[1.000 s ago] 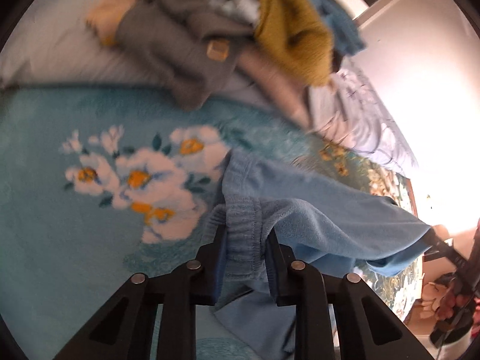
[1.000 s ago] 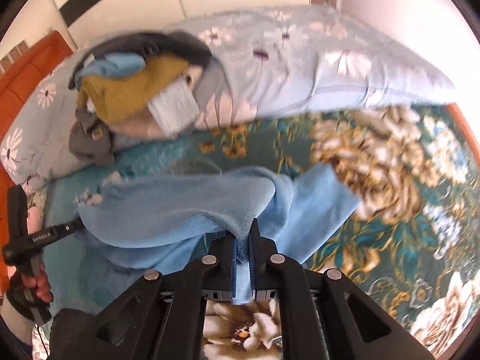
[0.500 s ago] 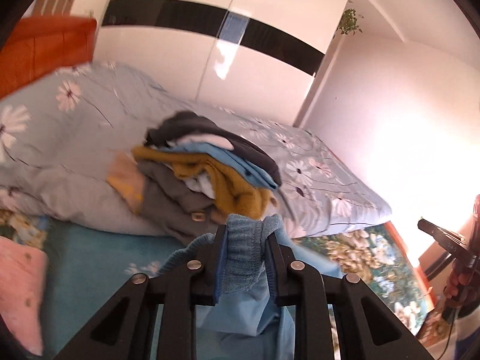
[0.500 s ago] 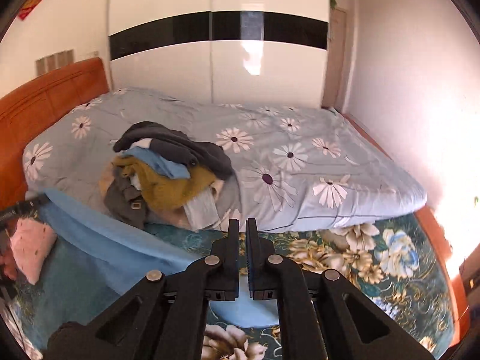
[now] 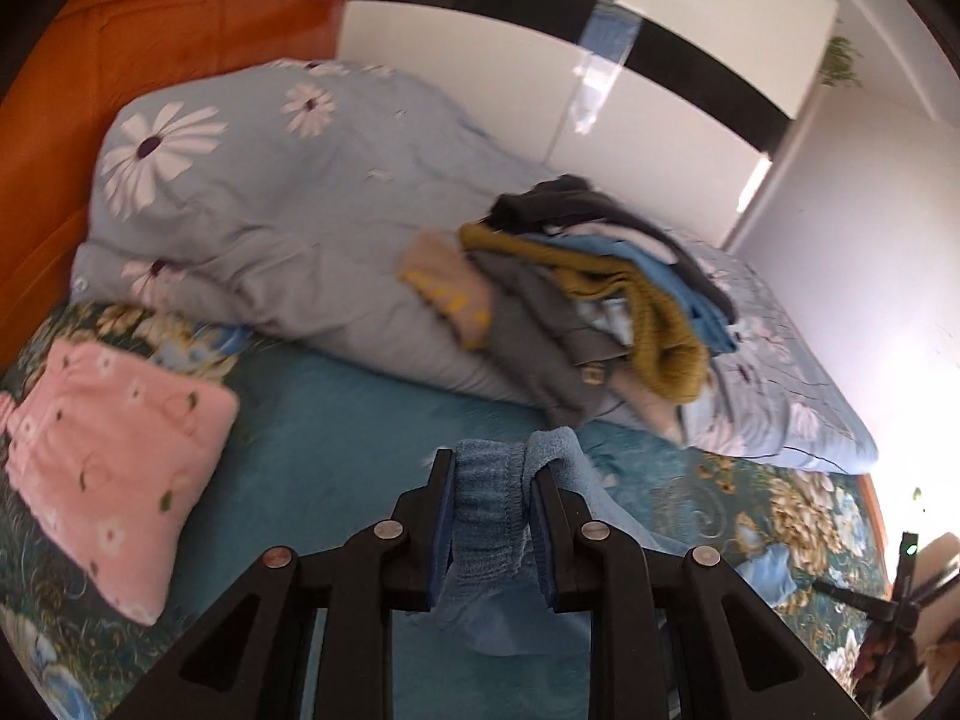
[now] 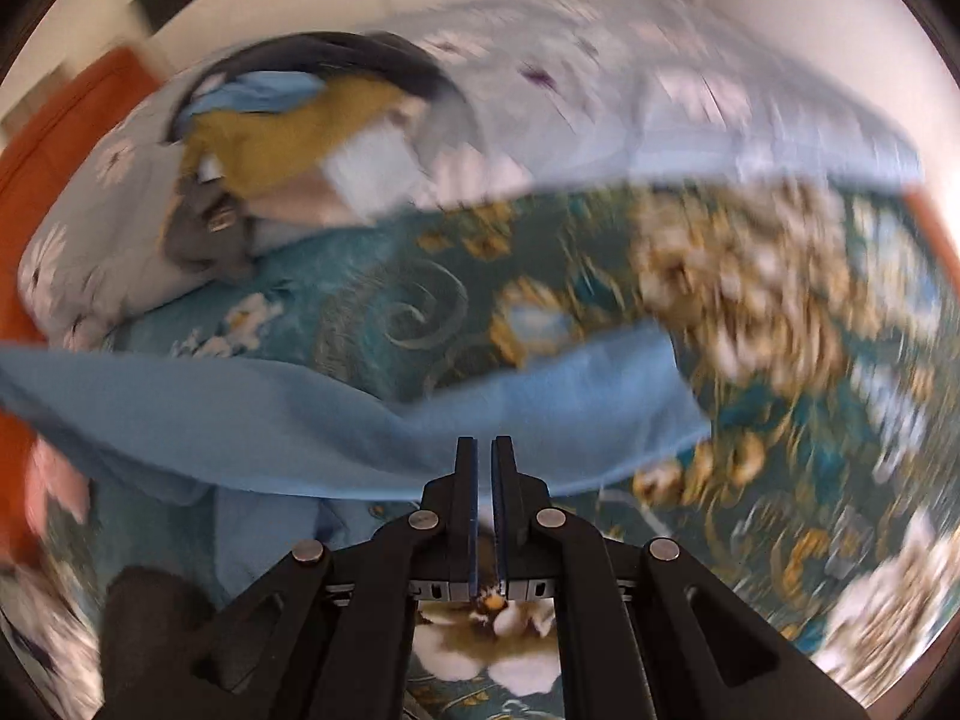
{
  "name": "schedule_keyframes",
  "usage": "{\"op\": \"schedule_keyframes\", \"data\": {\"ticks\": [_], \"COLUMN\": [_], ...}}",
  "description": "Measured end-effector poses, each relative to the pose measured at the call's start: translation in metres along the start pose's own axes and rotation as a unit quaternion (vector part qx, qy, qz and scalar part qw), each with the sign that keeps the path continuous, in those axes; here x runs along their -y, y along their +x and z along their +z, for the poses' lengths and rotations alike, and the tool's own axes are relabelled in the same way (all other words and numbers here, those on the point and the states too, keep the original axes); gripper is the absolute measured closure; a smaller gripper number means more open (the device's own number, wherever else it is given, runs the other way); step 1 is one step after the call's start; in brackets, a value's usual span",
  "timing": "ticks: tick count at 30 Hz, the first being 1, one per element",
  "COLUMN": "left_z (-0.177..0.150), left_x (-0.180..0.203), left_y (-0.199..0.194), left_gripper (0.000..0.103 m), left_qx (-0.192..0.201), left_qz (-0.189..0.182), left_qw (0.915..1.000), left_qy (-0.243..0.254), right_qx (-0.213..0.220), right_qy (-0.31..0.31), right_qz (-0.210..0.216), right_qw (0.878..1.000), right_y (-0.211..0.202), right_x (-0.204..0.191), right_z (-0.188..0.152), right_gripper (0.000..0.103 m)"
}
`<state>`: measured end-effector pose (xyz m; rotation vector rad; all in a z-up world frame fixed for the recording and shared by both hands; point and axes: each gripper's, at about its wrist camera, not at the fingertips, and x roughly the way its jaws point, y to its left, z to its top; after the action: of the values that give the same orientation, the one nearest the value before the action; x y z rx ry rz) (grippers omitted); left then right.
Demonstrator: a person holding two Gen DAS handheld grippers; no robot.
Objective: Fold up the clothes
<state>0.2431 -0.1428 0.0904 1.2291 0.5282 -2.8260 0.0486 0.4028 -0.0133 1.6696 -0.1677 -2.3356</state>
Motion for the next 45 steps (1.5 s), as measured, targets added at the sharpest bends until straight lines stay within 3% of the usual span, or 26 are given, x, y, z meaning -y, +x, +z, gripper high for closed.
{"op": "schedule_keyframes", "data": {"ticks": [3,5,12,13,14,15,16,18,24,28,31,35,39,45], "left_z": [-0.003,-0.004,-0.006,-0.006,-0.006,-0.006,-0.006,-0.007,-0.018,-0.032,-0.036,-0.027,-0.010,0.028], "left_x": [-0.007,-0.010,-0.010,-0.010,-0.009,-0.008,-0.007,-0.005,0.002,0.004,0.002,0.004,0.004,-0.024], "left_y": [0.008,0.012,0.017,0.016,0.015,0.014,0.012,0.008,-0.018,-0.039,-0.037,-0.001,0.040,0.112], "left_gripper": [0.078,0.078,0.078,0.078,0.078,0.078,0.078,0.078,0.078,0.078,0.077,0.077,0.076,0.075], "left_qx": [-0.009,-0.014,-0.022,-0.022,-0.021,-0.021,-0.020,-0.018,-0.010,-0.016,-0.036,-0.067,-0.081,-0.096], "left_qz": [0.014,0.020,0.031,0.032,0.032,0.033,0.033,0.032,0.022,0.015,0.017,0.037,0.050,0.052], "left_qw": [0.9999,0.9997,0.9991,0.9991,0.9991,0.9992,0.9992,0.9993,0.9996,0.9993,0.9984,0.9959,0.9943,0.9937], "left_qy": [-0.004,-0.008,-0.018,-0.017,-0.016,-0.013,-0.011,-0.007,0.012,0.030,0.041,0.048,0.048,-0.023], "right_qx": [-0.038,-0.053,-0.065,-0.060,-0.055,-0.048,-0.044,-0.028,0.072,0.128,0.138,0.089,0.064,0.054], "right_qy": [0.113,0.170,0.300,0.310,0.316,0.323,0.333,0.343,0.300,0.288,0.283,0.279,0.280,0.268], "right_qz": [0.031,0.056,0.096,0.104,0.111,0.118,0.122,0.131,0.159,0.165,0.141,0.109,0.097,0.085], "right_qw": [0.992,0.982,0.947,0.943,0.941,0.938,0.934,0.930,0.938,0.935,0.939,0.950,0.953,0.958], "right_y": [0.030,0.045,0.083,0.085,0.085,0.084,0.083,0.073,-0.010,-0.076,-0.103,-0.084,-0.045,0.008], "right_x": [0.044,0.063,0.086,0.086,0.087,0.087,0.089,0.093,0.095,0.103,0.108,0.108,0.098,0.078], "right_z": [-0.011,-0.016,-0.025,-0.025,-0.024,-0.023,-0.023,-0.019,-0.010,-0.017,-0.013,0.010,0.042,0.115], "right_gripper": [0.087,0.062,0.062,0.062,0.070,0.082,0.101,0.101,0.101,0.101,0.101,0.101,0.101,0.101]}}
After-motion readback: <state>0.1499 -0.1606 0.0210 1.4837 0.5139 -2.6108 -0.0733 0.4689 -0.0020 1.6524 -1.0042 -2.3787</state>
